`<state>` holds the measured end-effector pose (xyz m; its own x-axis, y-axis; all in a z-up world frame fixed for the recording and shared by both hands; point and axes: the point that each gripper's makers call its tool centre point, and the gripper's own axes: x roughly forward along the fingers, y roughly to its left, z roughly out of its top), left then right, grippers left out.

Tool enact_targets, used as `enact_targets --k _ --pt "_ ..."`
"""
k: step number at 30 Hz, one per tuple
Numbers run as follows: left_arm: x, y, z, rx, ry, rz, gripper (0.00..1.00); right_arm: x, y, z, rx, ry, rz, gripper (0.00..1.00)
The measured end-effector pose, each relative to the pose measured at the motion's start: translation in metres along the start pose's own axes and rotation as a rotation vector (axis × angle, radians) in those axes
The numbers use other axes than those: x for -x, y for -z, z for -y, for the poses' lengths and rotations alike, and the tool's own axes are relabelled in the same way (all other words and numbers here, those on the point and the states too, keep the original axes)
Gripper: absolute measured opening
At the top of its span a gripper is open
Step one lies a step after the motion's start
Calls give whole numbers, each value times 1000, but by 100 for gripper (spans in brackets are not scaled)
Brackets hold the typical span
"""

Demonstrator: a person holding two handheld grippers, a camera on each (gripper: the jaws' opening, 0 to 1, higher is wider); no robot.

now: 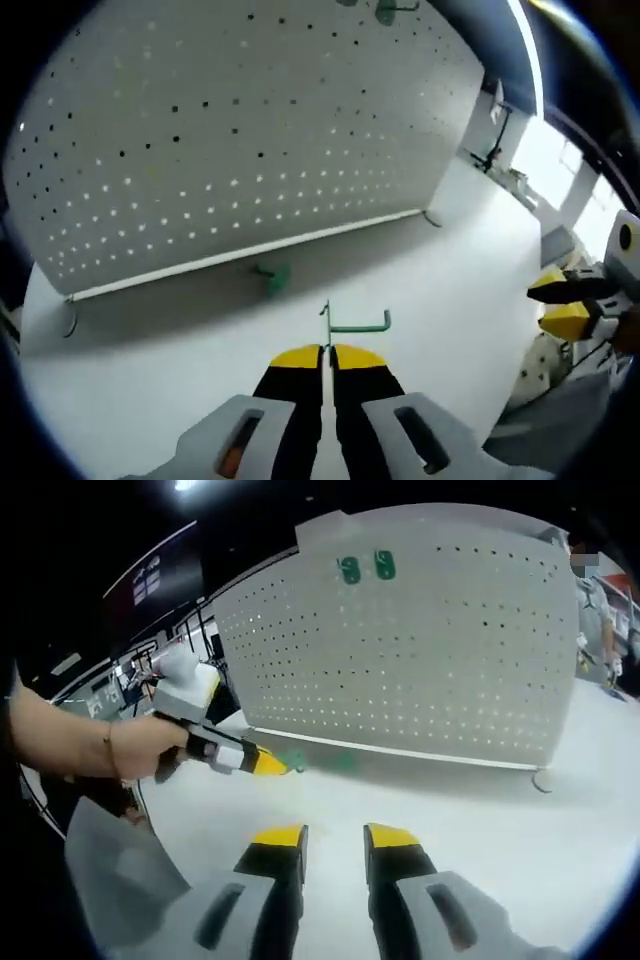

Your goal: Insert the hook assembly into the mounting plate slot until the hook locks in place.

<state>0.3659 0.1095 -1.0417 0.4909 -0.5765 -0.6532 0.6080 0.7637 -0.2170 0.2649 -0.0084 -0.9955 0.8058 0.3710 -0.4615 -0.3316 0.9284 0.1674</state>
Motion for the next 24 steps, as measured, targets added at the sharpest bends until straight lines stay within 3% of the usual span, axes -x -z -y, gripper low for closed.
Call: enact_targets --k 8,24 --pt "27 -8 -1 10 15 41 1 -4 -12 -16 -8 -34 23 20" --pt "79 -3 18 47 67 104 1 -20 -35 -71 -63 -170 61 20"
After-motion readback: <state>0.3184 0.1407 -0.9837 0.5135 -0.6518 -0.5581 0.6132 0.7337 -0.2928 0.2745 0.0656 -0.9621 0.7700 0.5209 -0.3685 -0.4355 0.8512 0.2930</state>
